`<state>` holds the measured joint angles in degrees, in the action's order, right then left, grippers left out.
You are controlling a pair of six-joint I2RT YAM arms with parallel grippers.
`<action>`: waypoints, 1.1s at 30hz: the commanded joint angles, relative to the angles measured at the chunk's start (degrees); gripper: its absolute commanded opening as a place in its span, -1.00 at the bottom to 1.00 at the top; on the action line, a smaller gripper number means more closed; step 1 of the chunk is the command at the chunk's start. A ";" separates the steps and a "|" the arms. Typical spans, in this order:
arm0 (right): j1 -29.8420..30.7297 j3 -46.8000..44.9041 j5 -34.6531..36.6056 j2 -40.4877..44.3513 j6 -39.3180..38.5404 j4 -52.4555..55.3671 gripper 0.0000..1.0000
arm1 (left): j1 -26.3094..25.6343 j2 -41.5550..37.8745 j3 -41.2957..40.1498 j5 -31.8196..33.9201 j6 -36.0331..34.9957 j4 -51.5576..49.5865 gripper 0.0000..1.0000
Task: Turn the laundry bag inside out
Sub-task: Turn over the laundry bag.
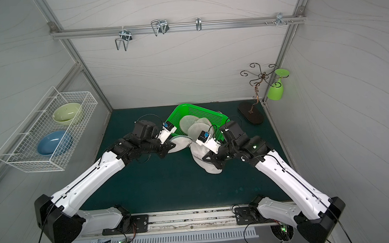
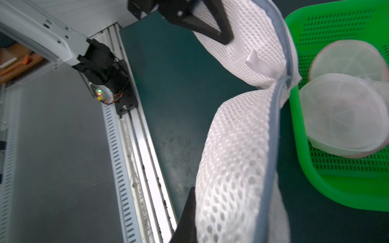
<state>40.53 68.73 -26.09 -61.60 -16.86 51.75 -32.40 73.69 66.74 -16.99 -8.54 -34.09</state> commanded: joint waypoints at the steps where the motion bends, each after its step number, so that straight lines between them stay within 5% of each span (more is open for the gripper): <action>1: 0.51 0.09 -12.03 1.31 -3.11 2.86 -1.00 | 0.92 1.45 1.41 -0.54 2.54 2.03 -1.00; 8: 0.60 0.09 -10.91 2.75 -3.57 -2.75 -1.00 | 0.91 3.57 -1.16 -8.69 1.79 0.53 -0.86; 14: 0.44 -0.22 -10.94 4.16 -1.77 -8.75 -1.00 | 0.87 6.45 -1.11 -10.56 1.35 -4.15 -0.10; 21: -0.80 -2.66 -0.42 0.45 11.04 -11.02 -1.00 | 0.92 -4.90 -3.57 2.97 1.76 1.92 0.61; 27: -4.09 -1.91 -0.86 -2.66 19.70 -10.86 -1.00 | 1.15 -5.36 -4.51 11.29 -3.45 -7.05 0.72; 33: -5.51 0.62 -0.28 -6.23 22.06 -5.49 -1.00 | 1.12 -3.91 -3.24 12.03 -6.33 -11.53 0.74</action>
<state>35.66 67.35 -26.37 -66.92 2.07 43.44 -31.53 69.71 62.13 -7.03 -12.23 -43.29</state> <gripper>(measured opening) 0.086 0.871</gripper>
